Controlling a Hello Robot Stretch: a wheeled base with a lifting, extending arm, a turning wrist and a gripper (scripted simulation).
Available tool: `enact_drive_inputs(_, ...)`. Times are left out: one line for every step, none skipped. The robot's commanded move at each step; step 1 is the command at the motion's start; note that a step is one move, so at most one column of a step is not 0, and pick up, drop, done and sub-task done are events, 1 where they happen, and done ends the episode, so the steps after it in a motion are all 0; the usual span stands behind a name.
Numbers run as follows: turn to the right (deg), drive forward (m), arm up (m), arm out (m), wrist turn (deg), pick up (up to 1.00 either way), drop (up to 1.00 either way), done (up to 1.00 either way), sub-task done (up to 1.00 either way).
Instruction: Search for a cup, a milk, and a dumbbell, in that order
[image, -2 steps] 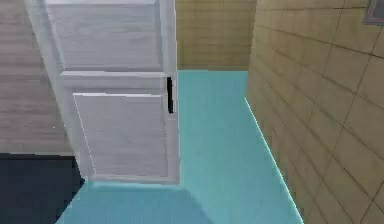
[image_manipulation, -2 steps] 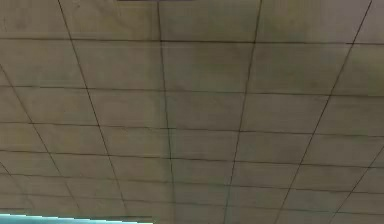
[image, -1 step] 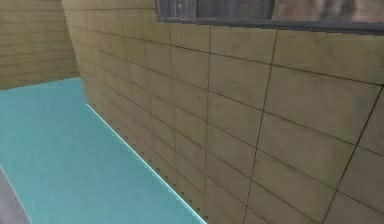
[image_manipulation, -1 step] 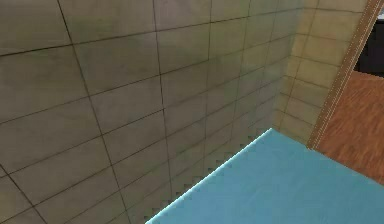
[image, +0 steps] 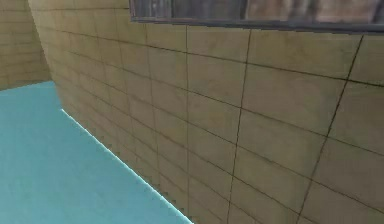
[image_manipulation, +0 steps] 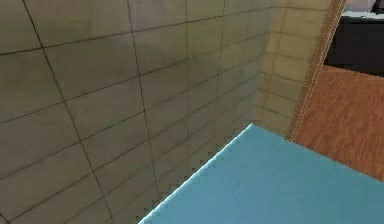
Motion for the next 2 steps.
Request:
enact_drive_inputs(0.0,0.35,0.0,0.0,0.0,0.0,0.0,0.0,0.0)
enact_drive_inputs(-45.0,0.0,0.0,0.0,0.0,0.0,0.0,0.0,0.0)
